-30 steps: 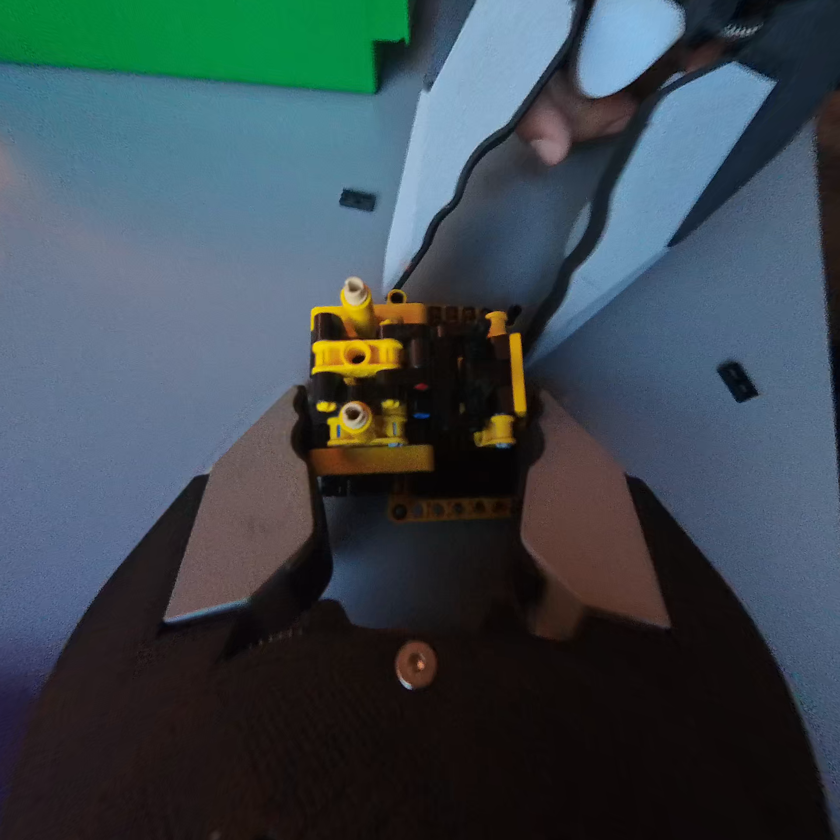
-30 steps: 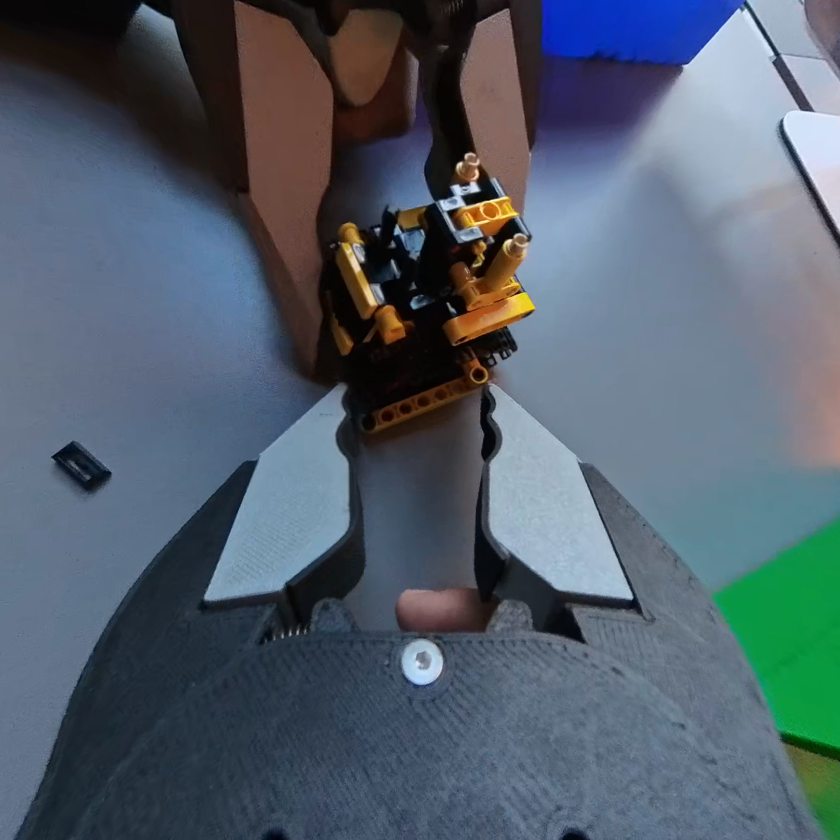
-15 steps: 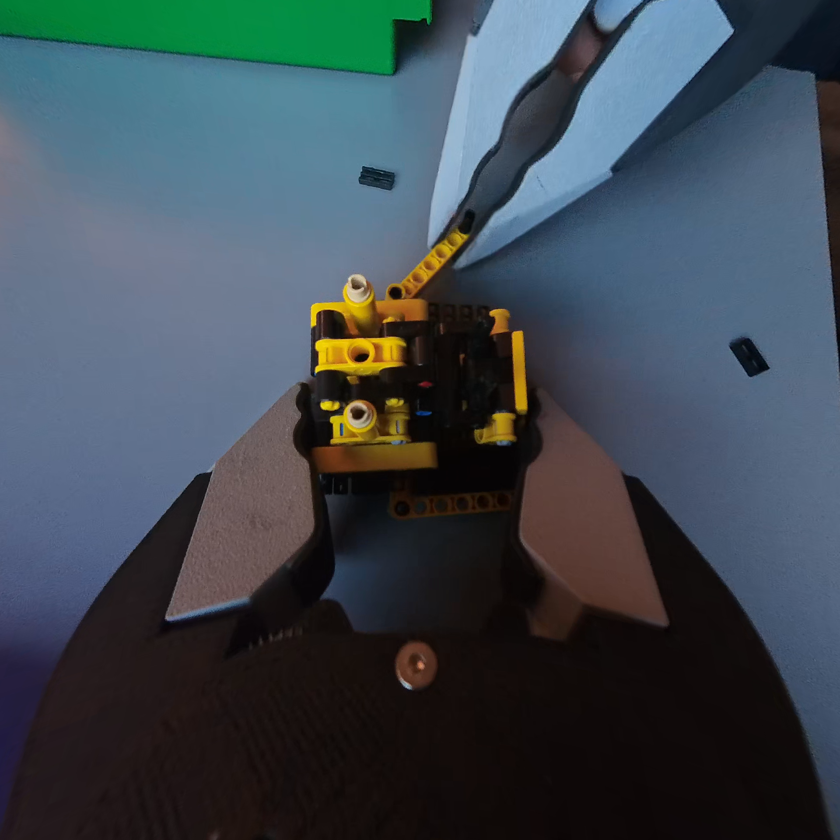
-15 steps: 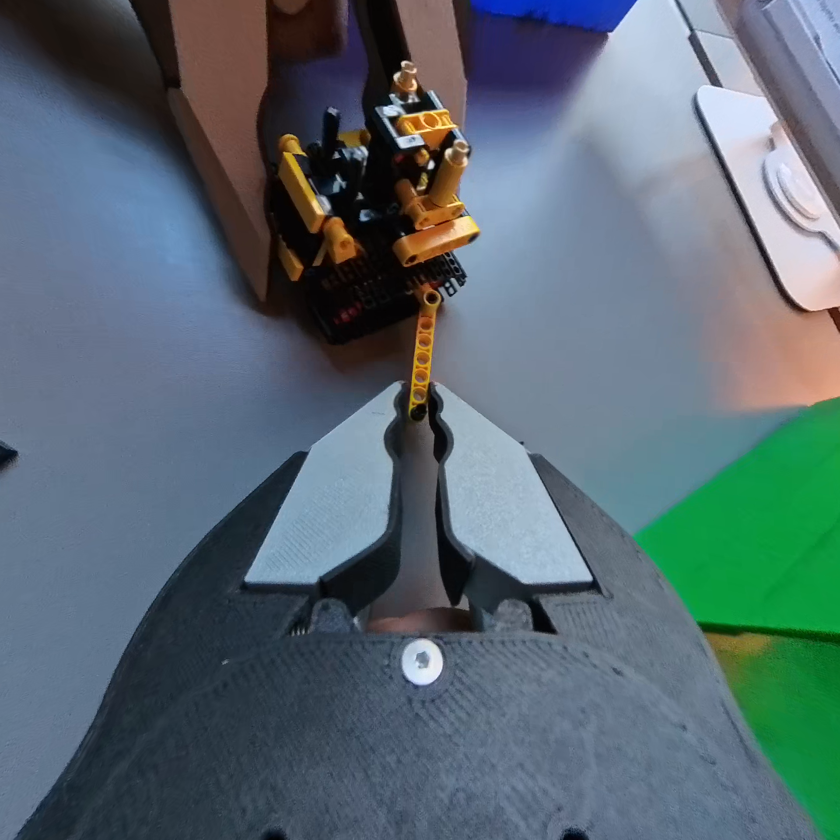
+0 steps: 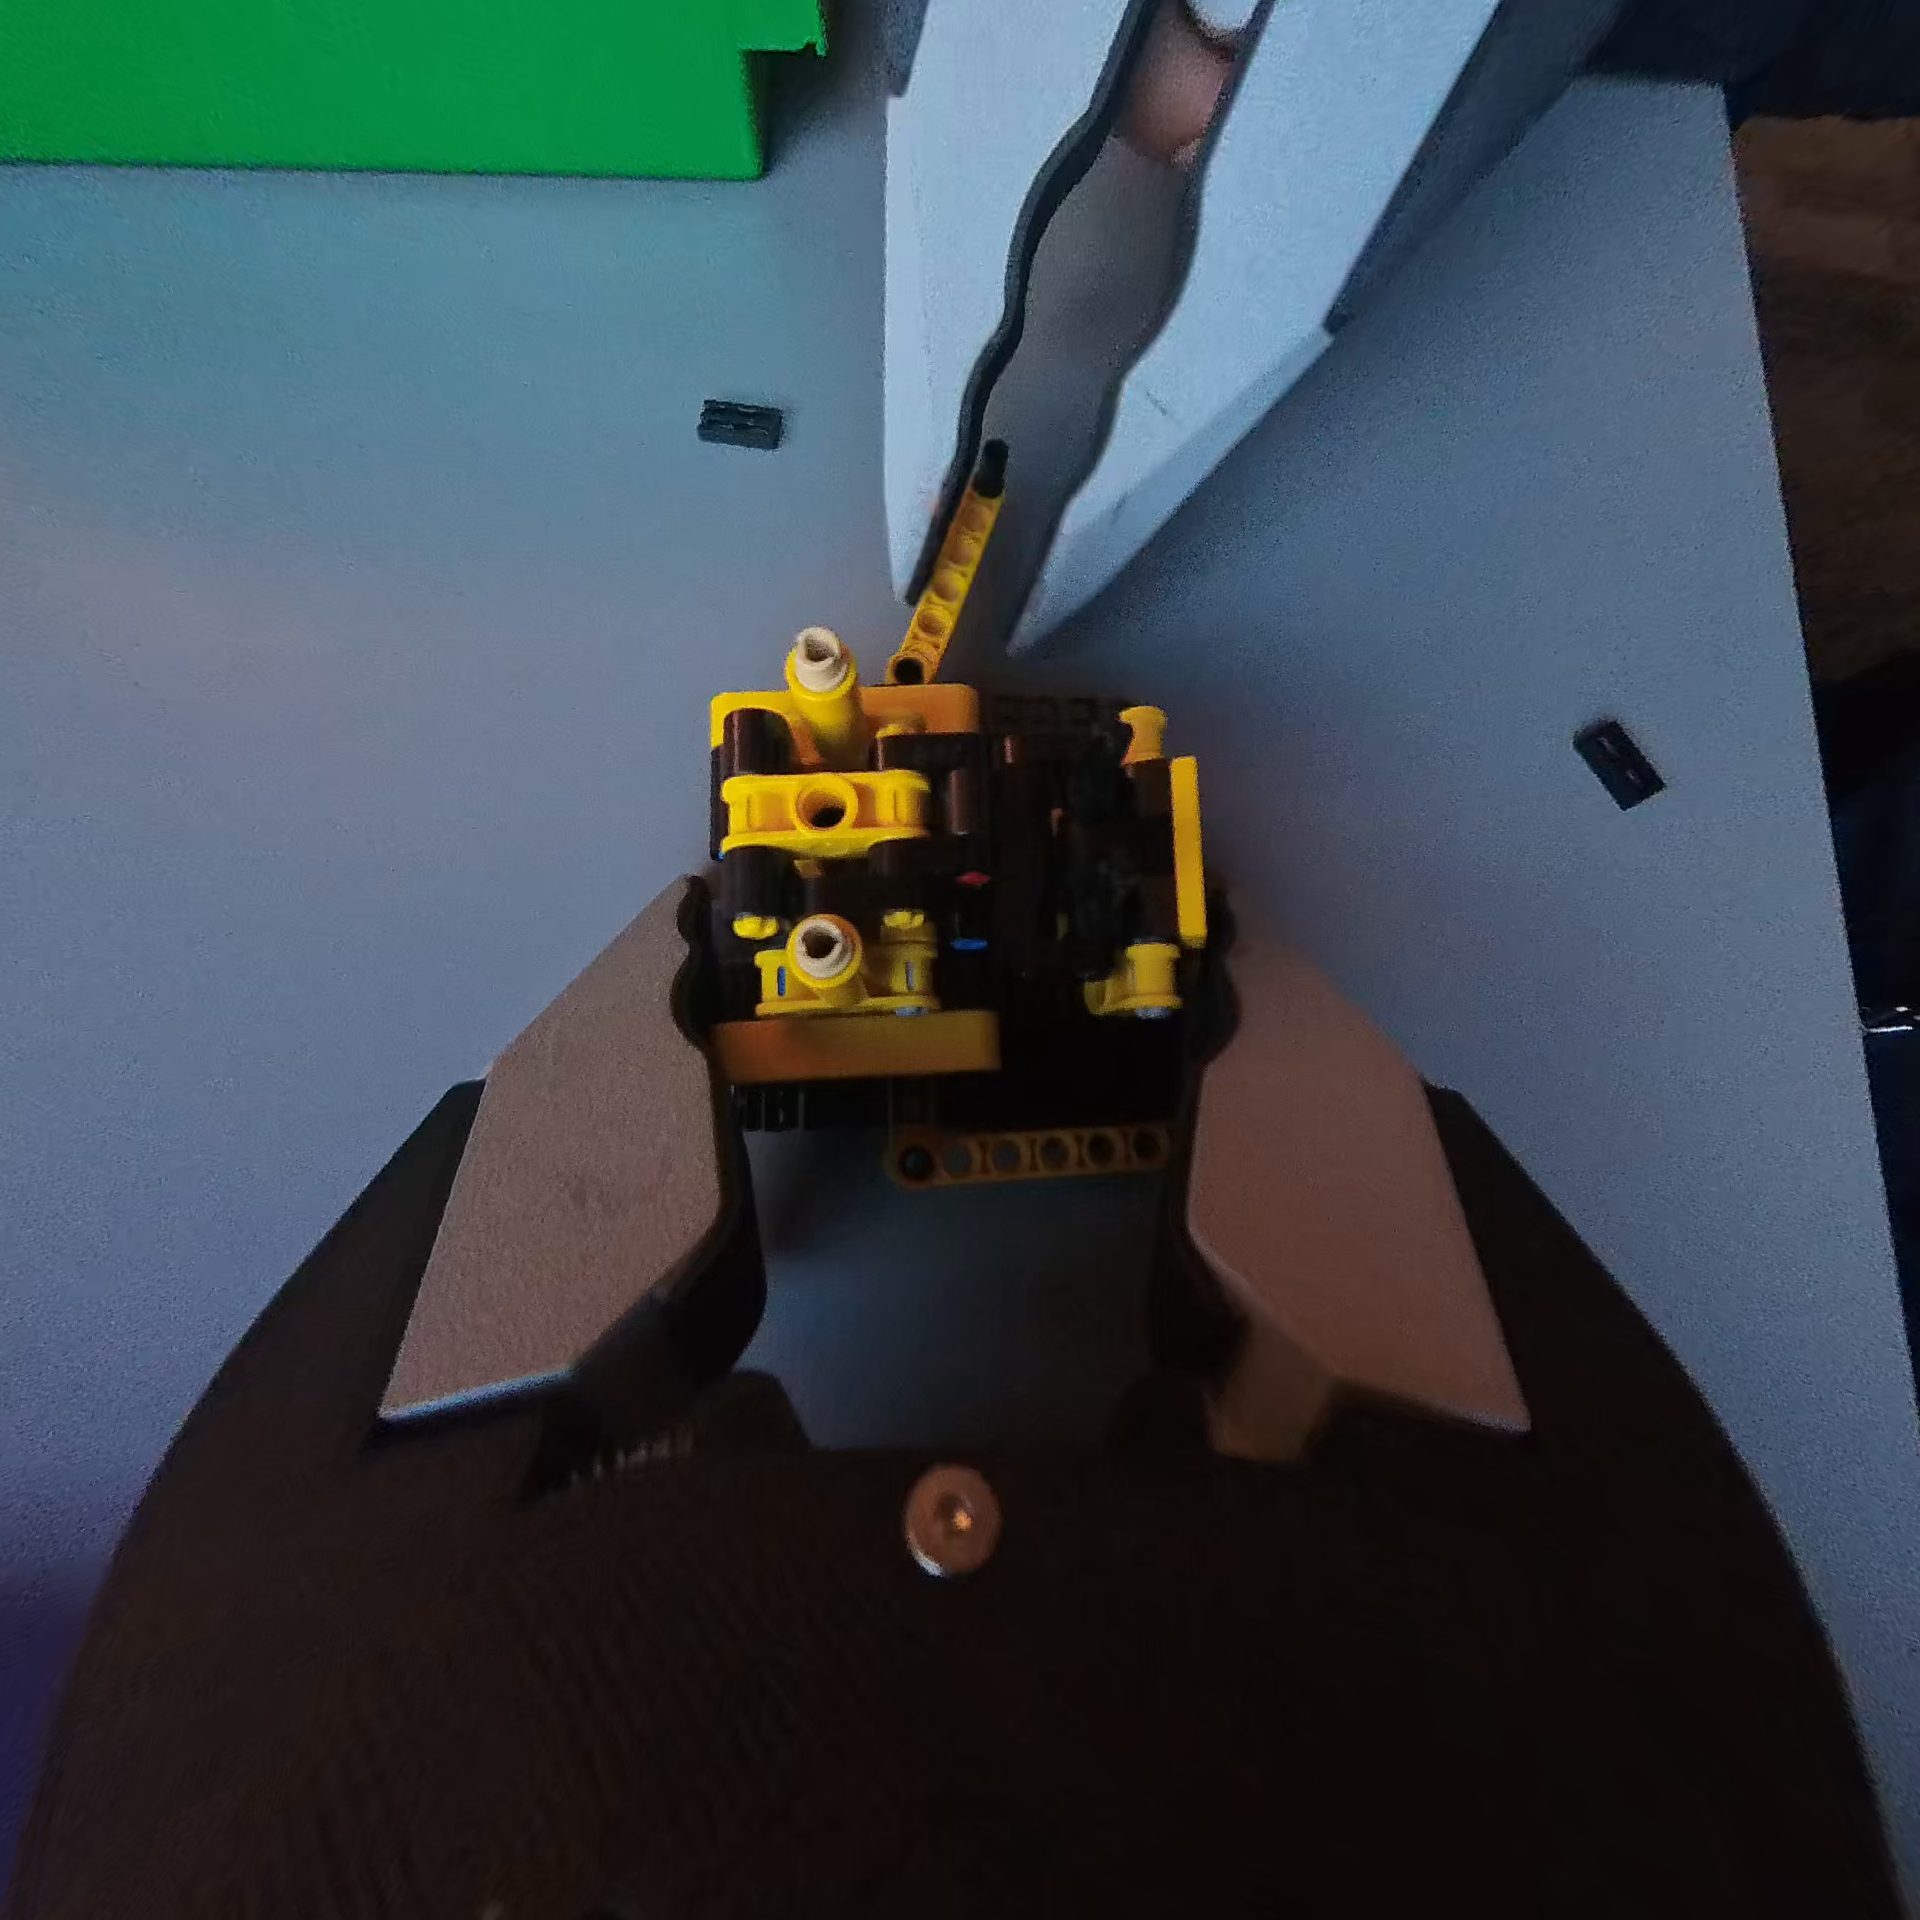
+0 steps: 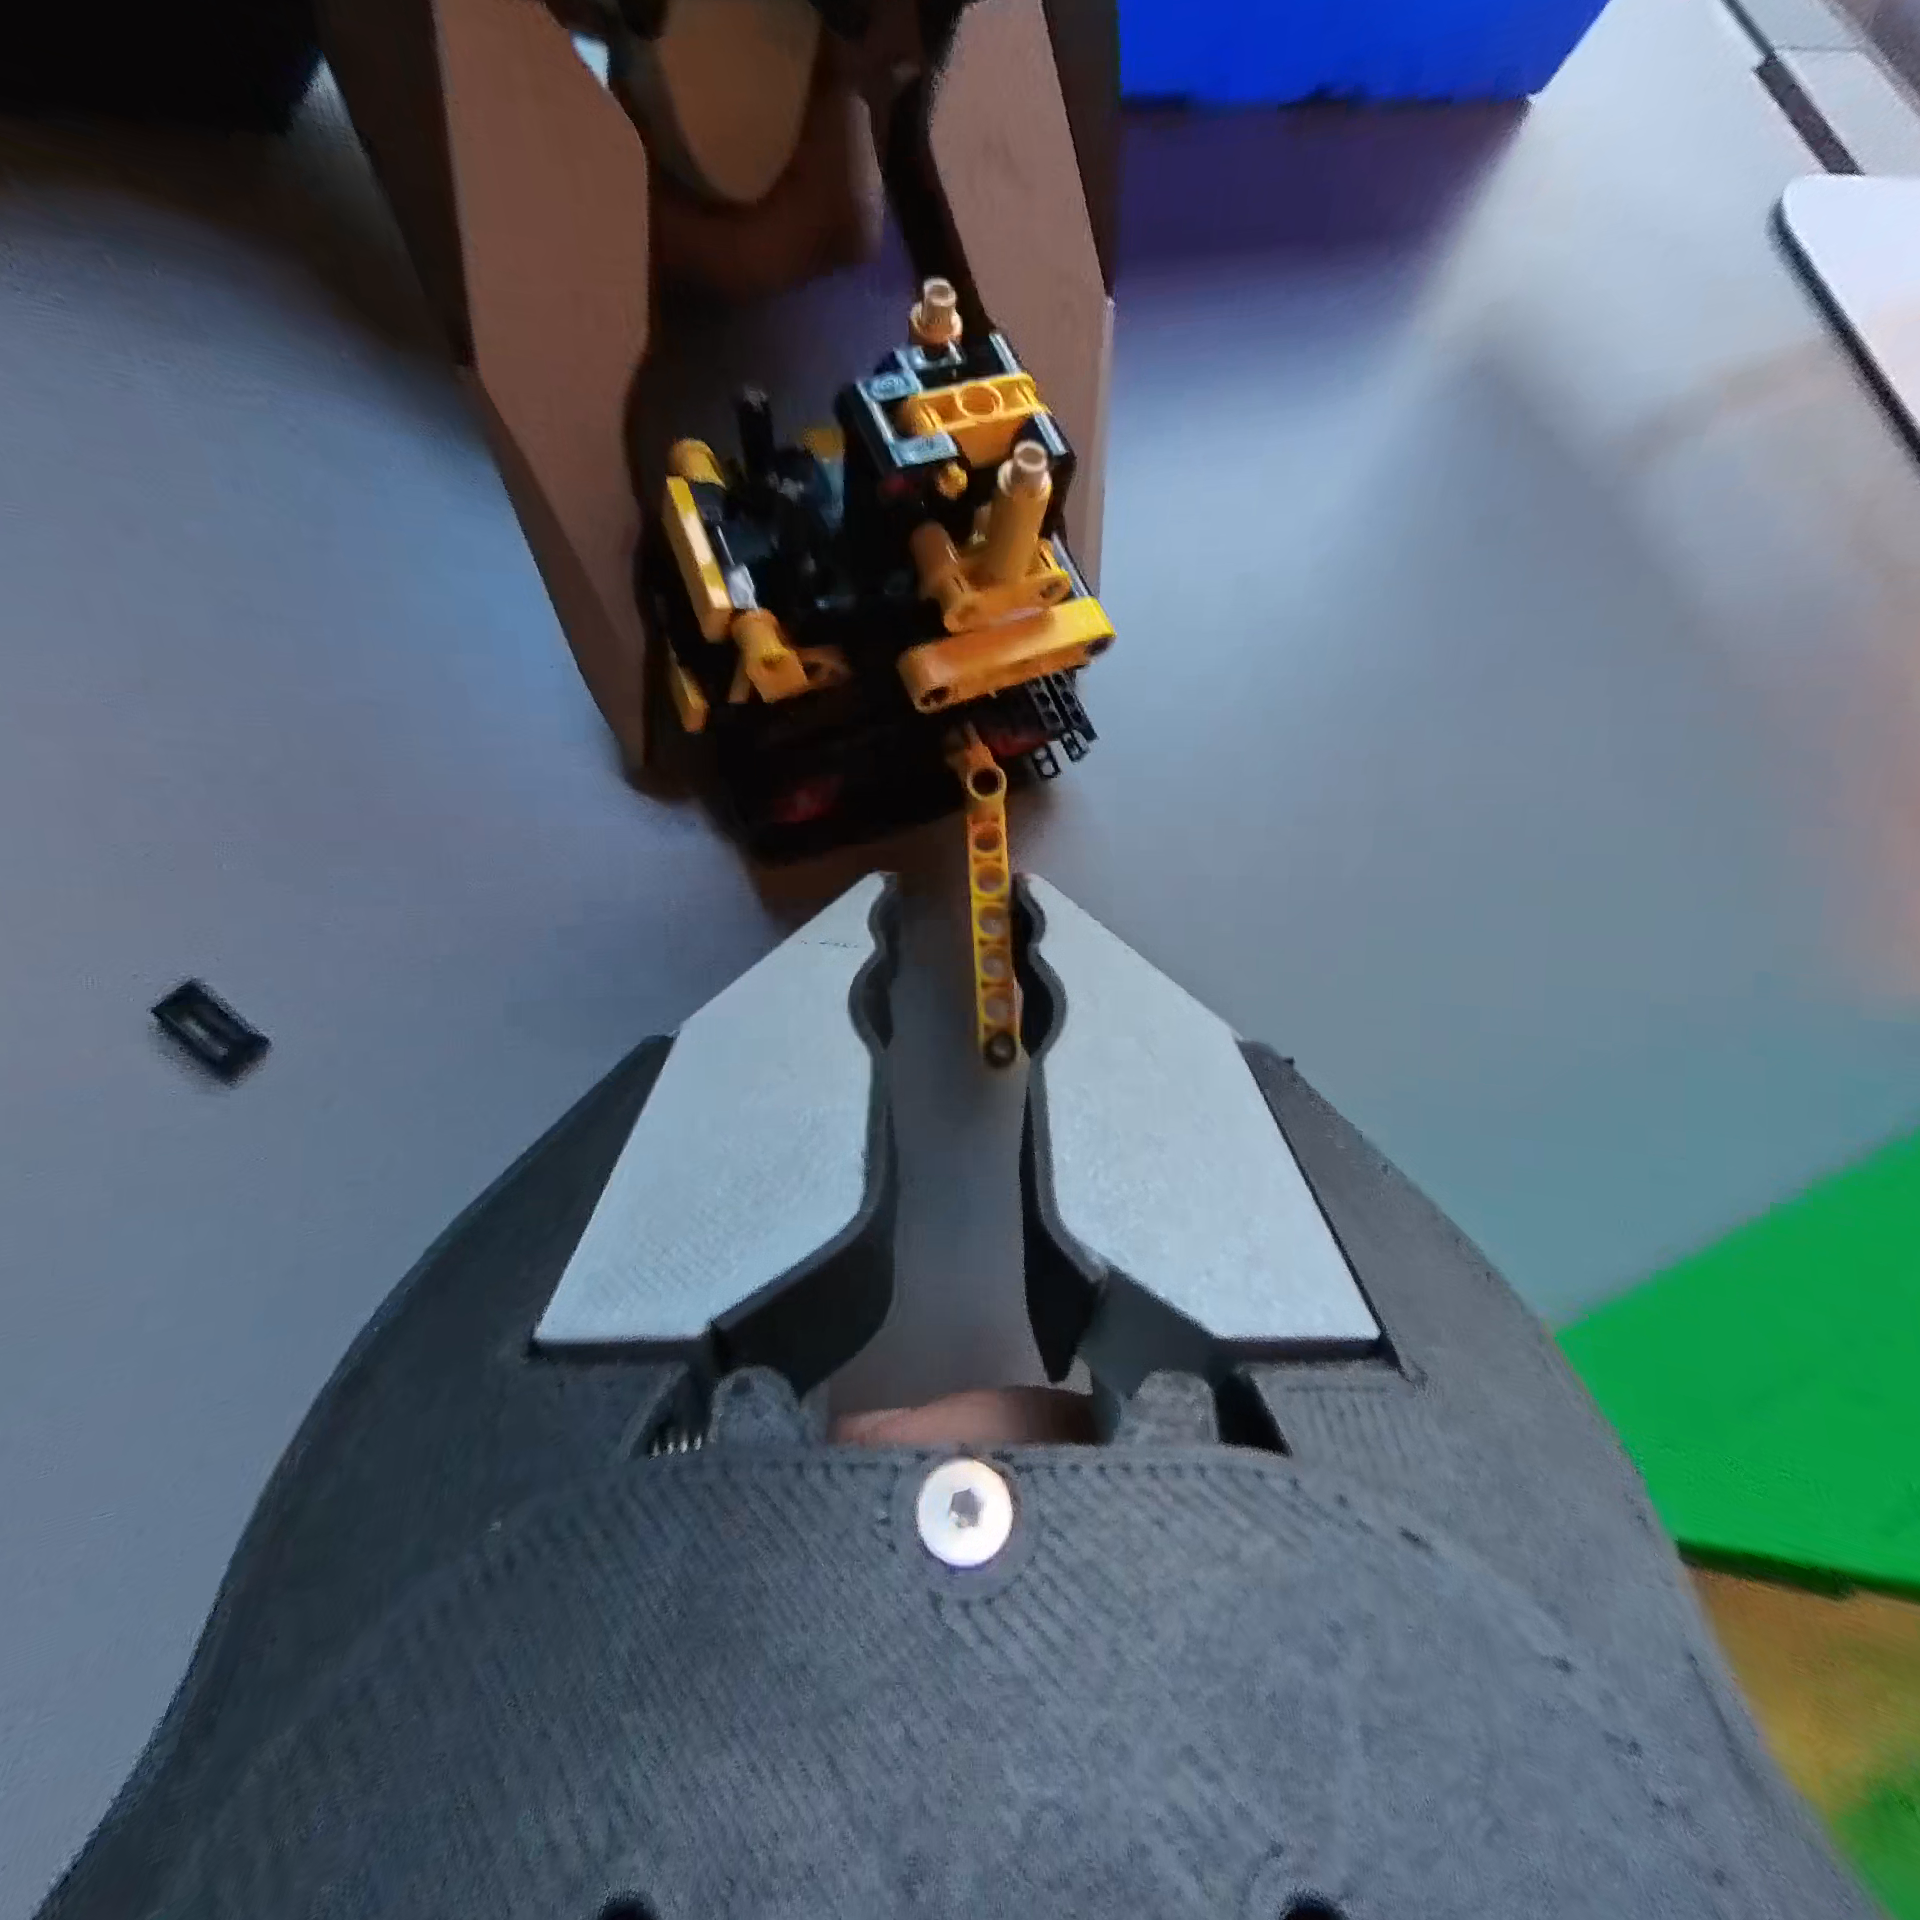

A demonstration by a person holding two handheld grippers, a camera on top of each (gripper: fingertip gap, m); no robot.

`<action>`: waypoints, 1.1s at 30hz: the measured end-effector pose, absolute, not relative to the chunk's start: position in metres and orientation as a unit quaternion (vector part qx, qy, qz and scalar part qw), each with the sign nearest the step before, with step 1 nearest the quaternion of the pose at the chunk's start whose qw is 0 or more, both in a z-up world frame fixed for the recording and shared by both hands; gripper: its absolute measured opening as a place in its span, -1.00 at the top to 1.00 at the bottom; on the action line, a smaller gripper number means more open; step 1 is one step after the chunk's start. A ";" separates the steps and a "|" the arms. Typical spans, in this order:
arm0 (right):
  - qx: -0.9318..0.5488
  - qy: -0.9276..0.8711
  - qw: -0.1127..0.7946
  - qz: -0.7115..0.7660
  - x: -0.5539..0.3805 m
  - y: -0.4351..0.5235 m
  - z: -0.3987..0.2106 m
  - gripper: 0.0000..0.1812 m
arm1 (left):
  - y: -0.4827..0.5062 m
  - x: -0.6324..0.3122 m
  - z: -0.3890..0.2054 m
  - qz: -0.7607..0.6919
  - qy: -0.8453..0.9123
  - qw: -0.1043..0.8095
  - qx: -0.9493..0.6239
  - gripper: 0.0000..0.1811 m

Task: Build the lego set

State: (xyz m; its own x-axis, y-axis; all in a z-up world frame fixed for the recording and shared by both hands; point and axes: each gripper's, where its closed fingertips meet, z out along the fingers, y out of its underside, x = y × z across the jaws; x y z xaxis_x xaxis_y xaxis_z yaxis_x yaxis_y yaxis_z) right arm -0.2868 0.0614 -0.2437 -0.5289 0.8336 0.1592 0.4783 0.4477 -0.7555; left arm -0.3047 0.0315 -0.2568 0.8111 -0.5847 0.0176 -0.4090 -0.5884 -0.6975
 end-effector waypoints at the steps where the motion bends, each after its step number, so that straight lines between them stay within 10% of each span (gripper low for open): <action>1: -0.407 -0.807 0.263 0.338 -0.288 0.060 -0.243 0.81 | 0.032 -0.304 -0.257 -0.122 0.283 0.357 -0.882 0.00; 23: -0.286 -0.888 0.270 0.239 -0.299 0.042 -0.239 0.95 | 0.021 -0.283 -0.221 -0.108 0.372 0.478 -0.788 0.14; 33: -0.204 -0.845 0.434 0.238 -0.297 0.039 -0.210 0.95 | 0.007 -0.291 -0.180 -0.255 0.274 0.497 -0.783 -0.03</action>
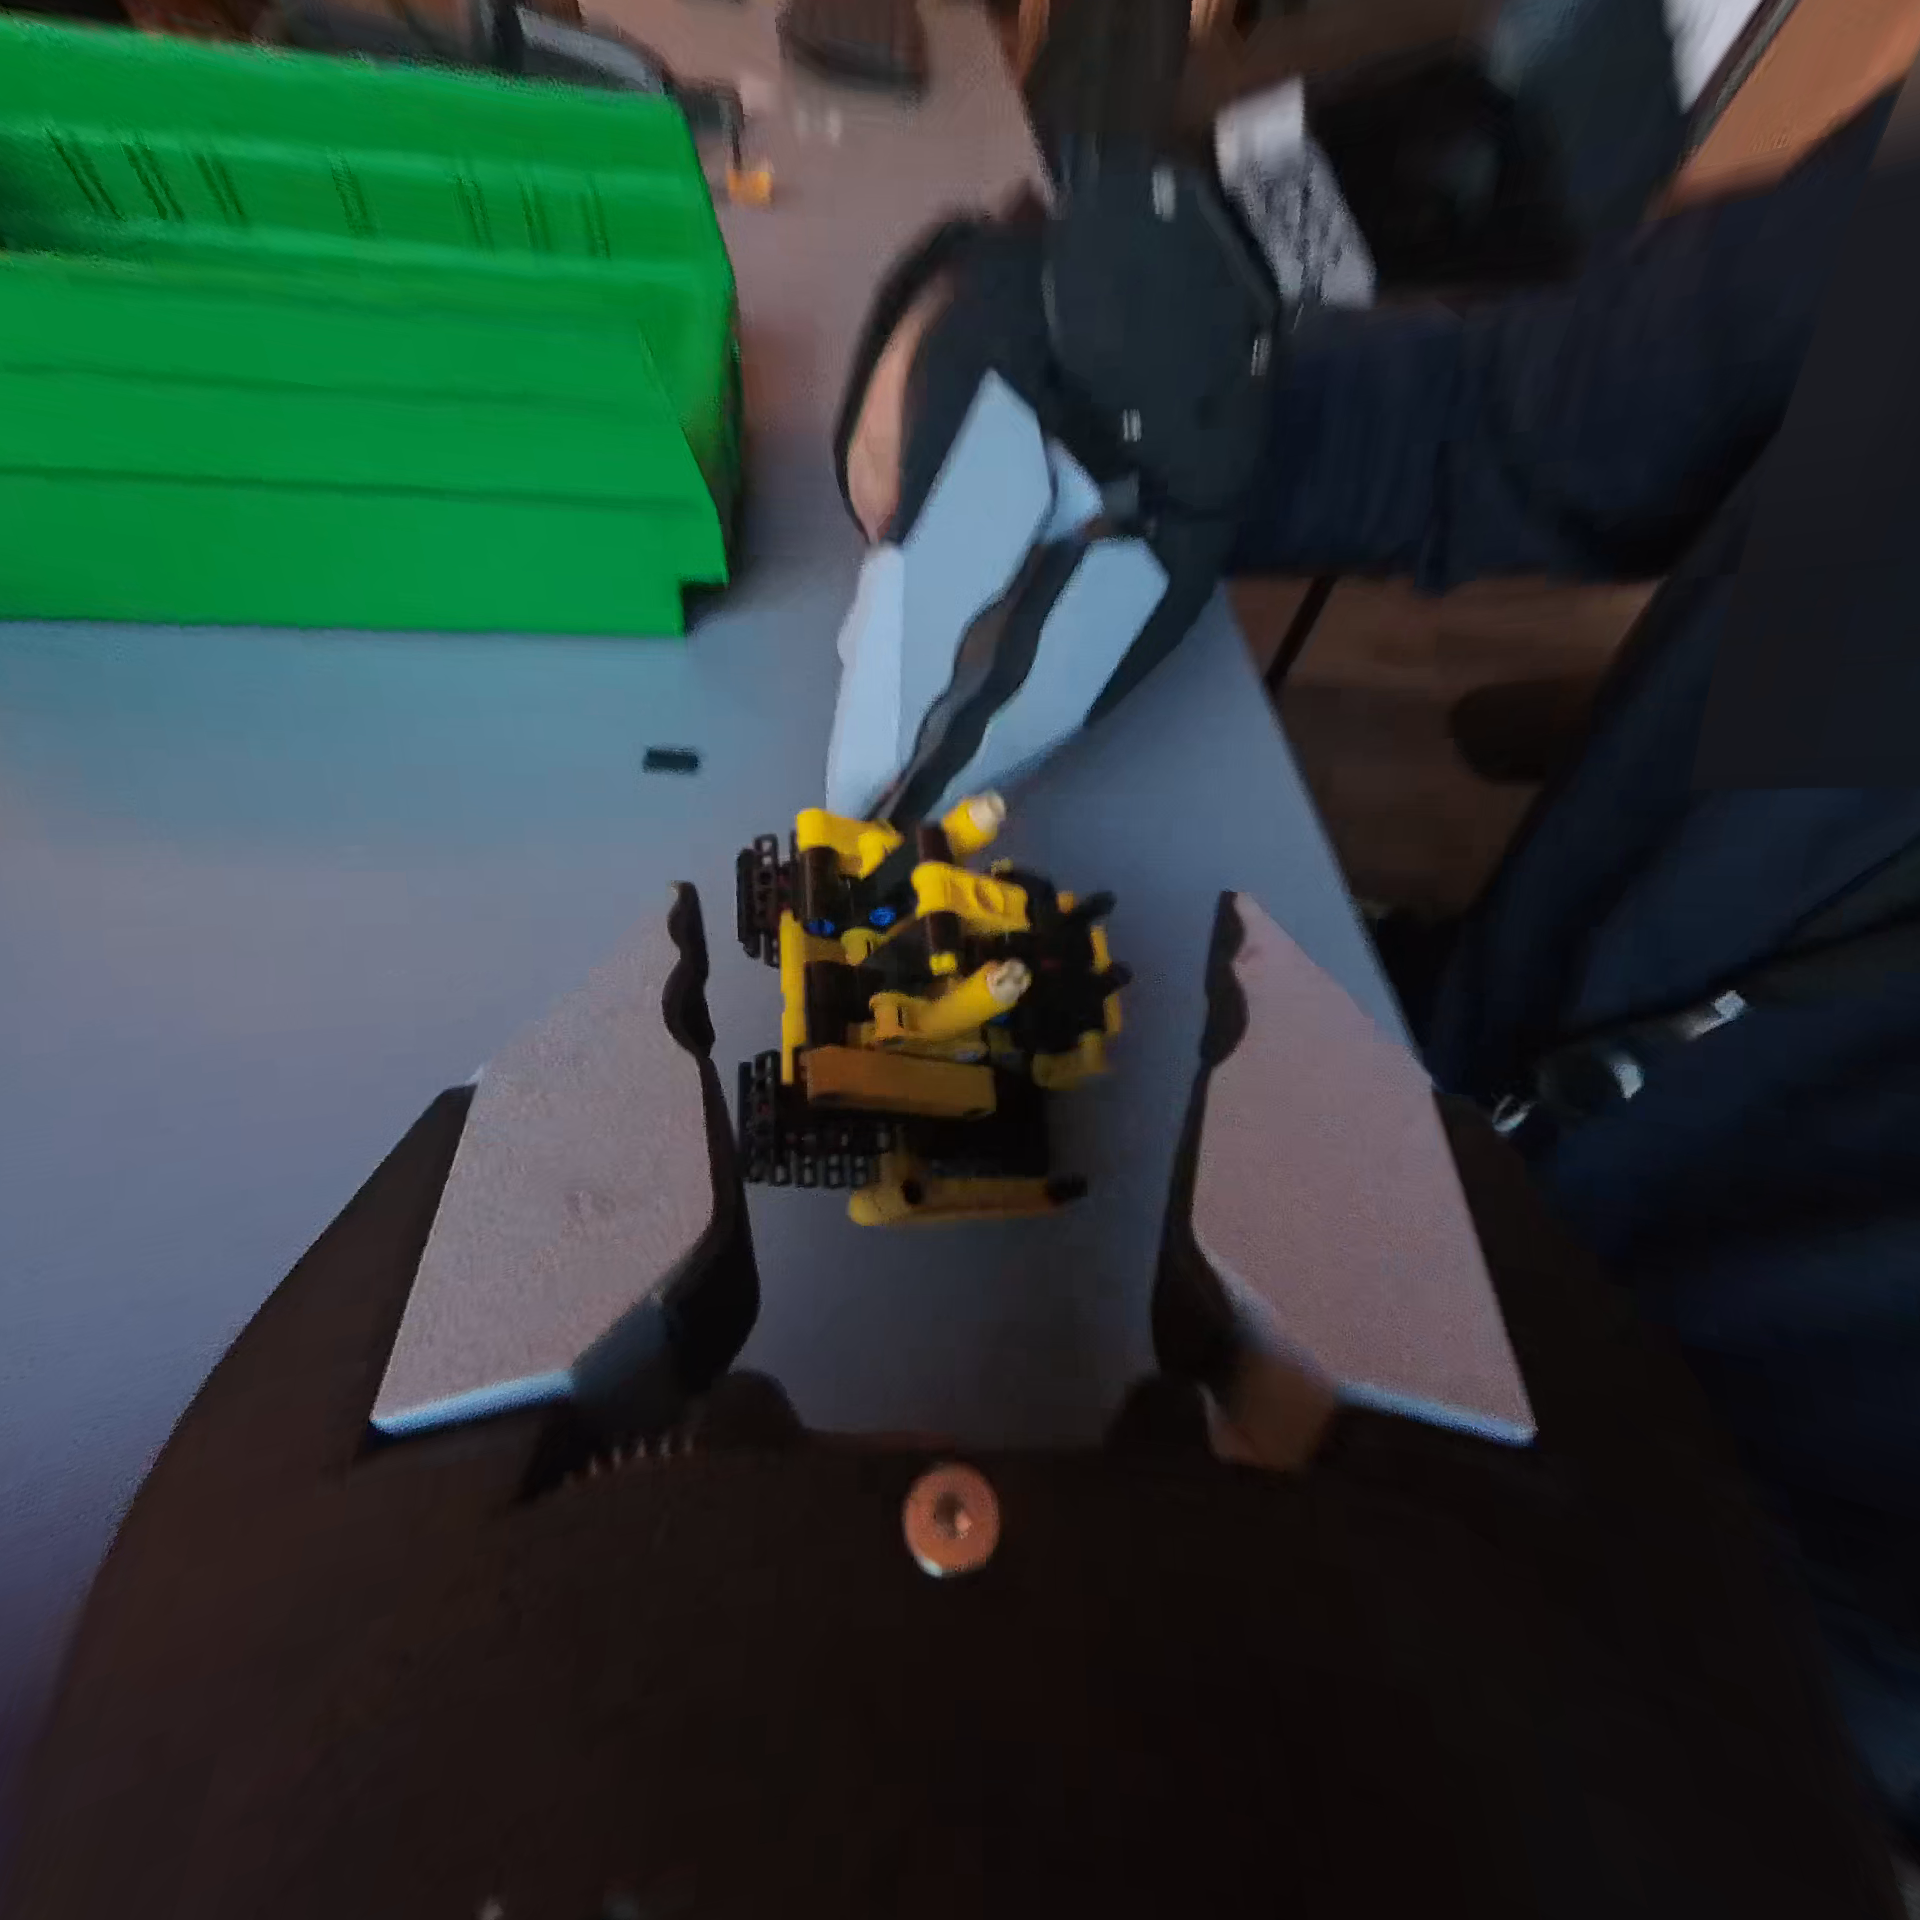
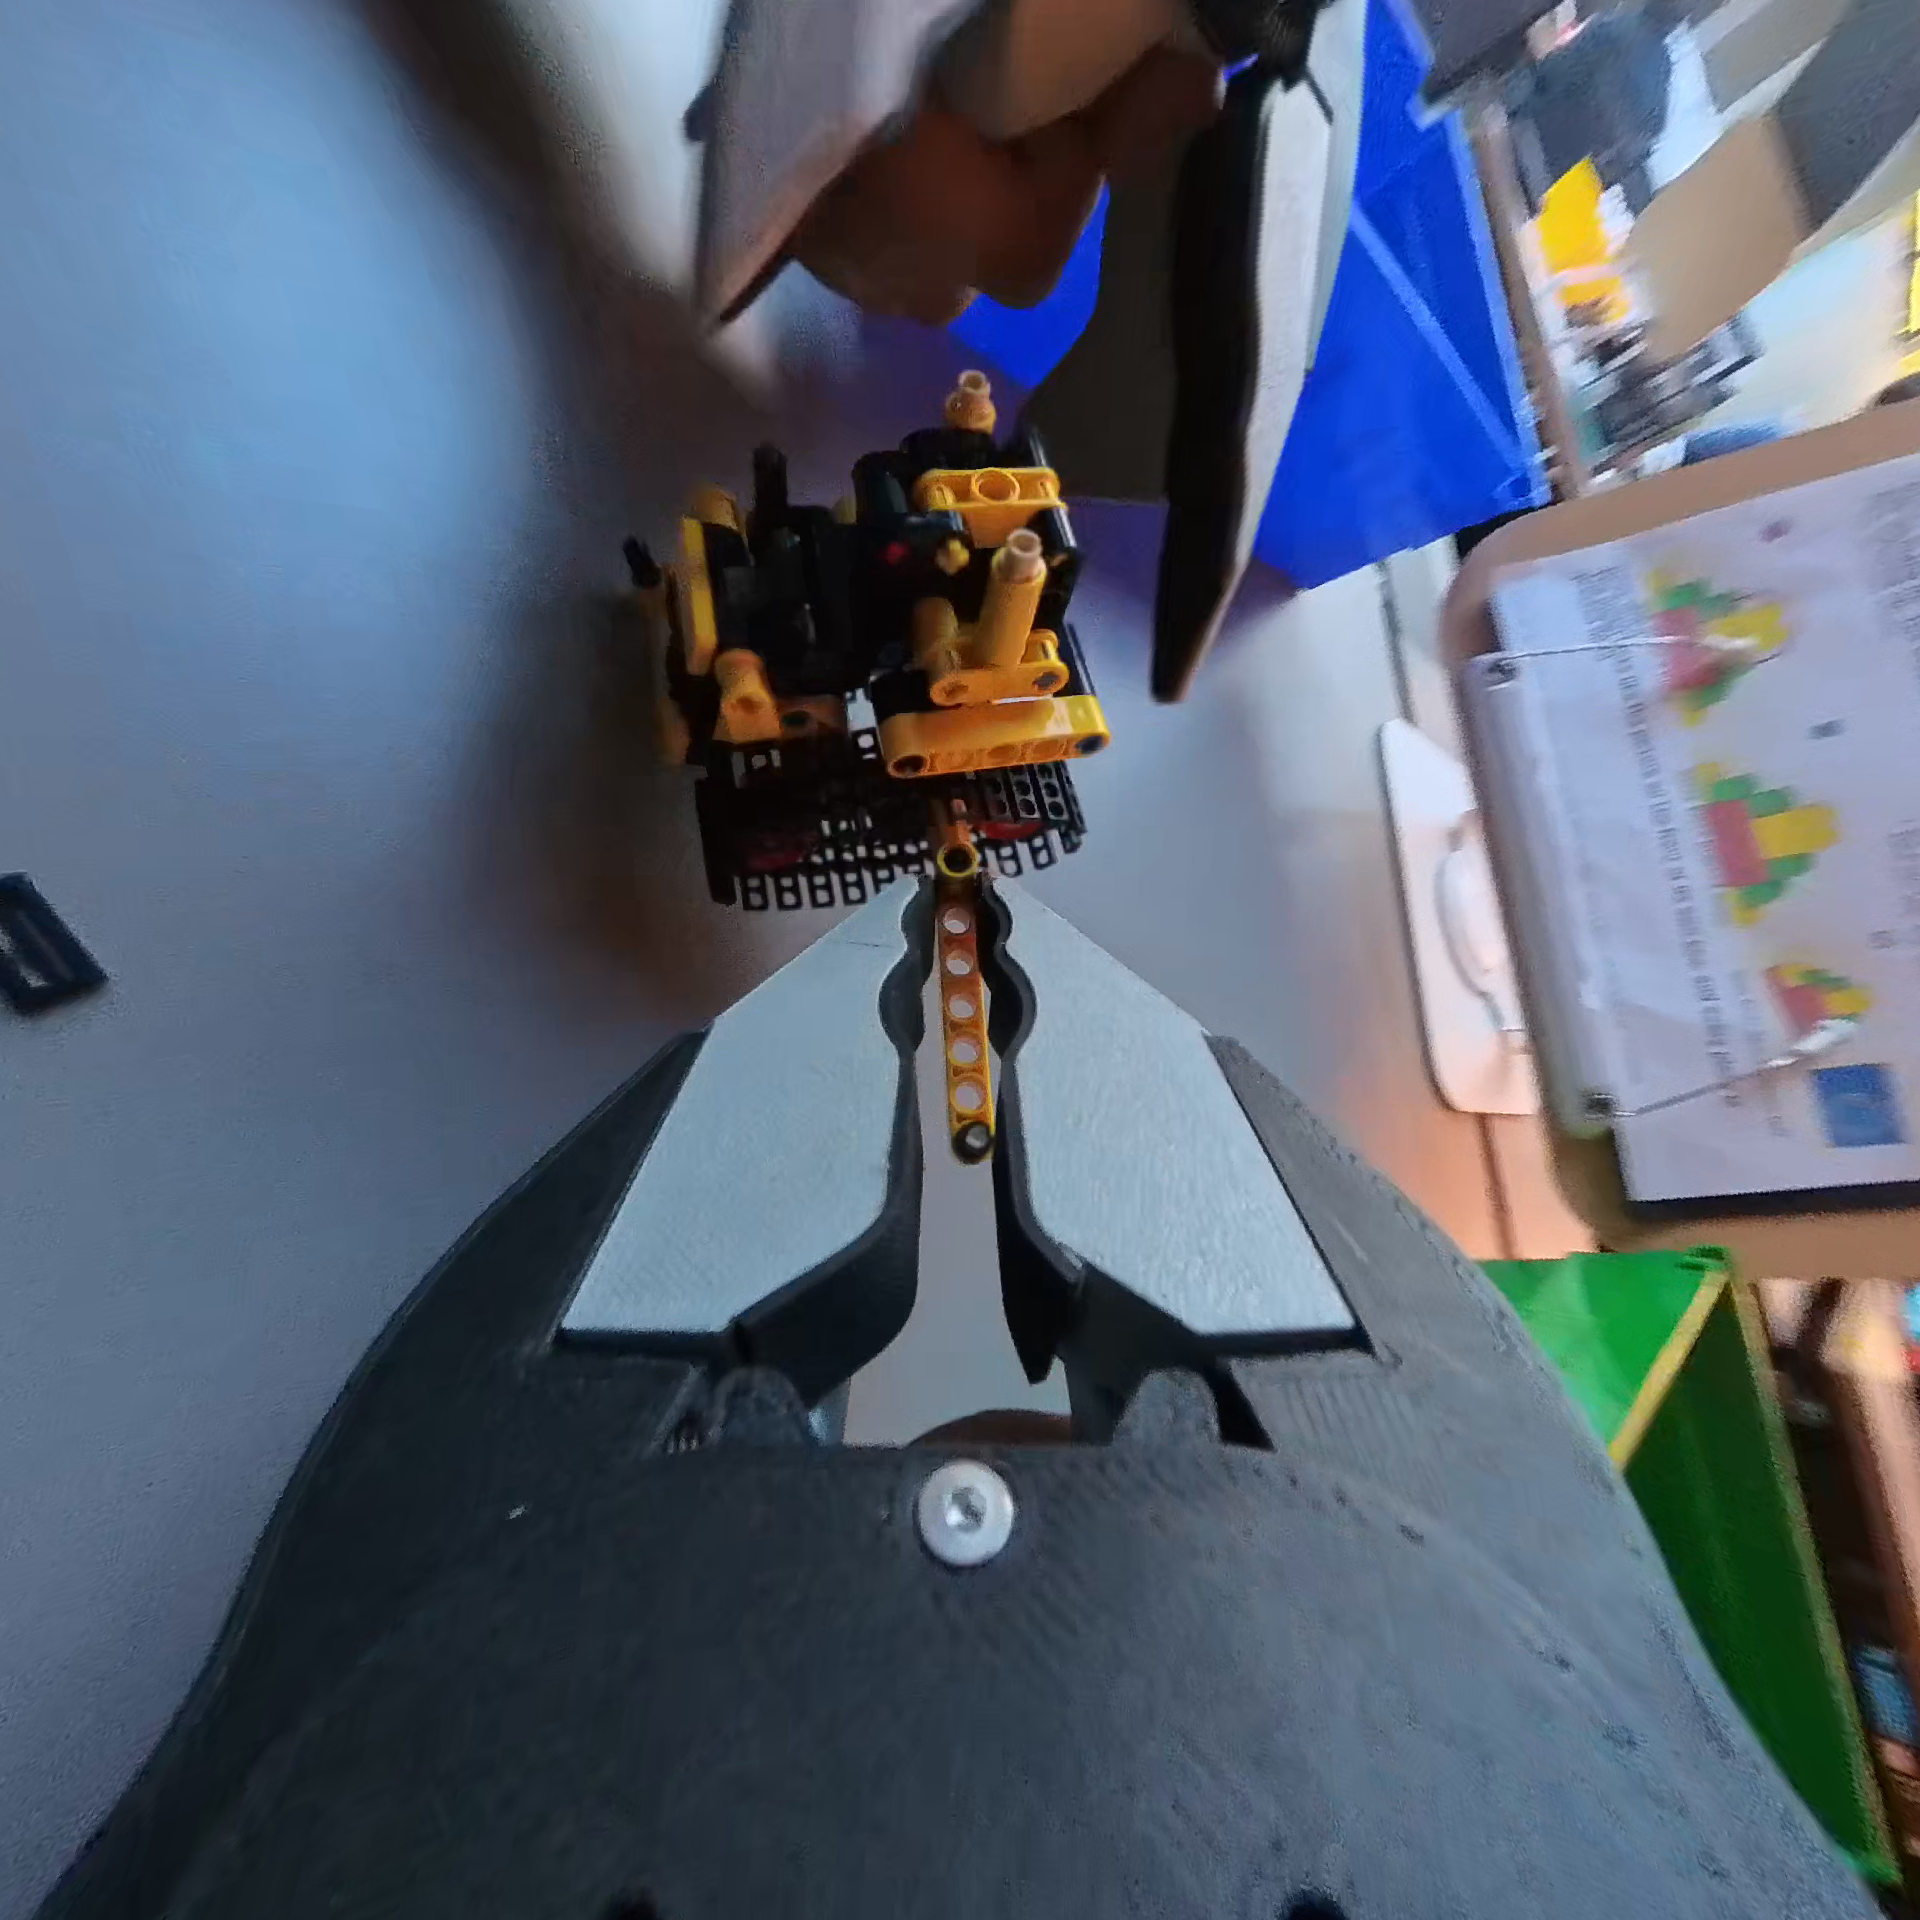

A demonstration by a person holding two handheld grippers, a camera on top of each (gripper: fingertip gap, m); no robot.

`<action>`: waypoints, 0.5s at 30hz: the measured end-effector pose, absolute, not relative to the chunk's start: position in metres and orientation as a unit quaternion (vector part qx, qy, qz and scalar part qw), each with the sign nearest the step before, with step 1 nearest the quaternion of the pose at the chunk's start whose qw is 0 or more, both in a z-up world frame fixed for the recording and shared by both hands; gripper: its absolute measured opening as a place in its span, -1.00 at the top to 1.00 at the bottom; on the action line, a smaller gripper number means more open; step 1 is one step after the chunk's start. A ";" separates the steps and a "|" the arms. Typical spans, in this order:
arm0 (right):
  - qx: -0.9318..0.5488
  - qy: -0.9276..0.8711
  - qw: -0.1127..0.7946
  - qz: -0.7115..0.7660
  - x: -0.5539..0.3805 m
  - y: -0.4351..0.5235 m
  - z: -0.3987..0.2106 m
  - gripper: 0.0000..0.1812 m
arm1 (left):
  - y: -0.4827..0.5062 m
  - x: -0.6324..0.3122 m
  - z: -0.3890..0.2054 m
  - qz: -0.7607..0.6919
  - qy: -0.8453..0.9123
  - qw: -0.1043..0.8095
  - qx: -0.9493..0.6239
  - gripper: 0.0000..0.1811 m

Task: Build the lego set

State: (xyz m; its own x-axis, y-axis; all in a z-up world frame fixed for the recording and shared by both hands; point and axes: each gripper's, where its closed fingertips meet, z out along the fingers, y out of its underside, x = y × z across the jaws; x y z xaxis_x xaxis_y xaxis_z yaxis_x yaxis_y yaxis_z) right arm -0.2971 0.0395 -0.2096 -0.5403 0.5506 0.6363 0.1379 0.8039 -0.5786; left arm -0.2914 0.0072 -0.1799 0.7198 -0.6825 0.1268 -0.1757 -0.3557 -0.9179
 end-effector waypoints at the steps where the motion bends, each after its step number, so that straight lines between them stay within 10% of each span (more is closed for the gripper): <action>1: -0.194 -0.837 0.457 0.230 -0.298 0.041 -0.205 0.95 | 0.009 -0.295 -0.166 -0.280 0.253 0.516 -0.769 -0.04; 15: -0.043 -0.760 0.646 0.053 -0.294 0.049 -0.175 0.96 | 0.047 -0.301 -0.158 -0.323 0.234 0.377 -0.836 0.49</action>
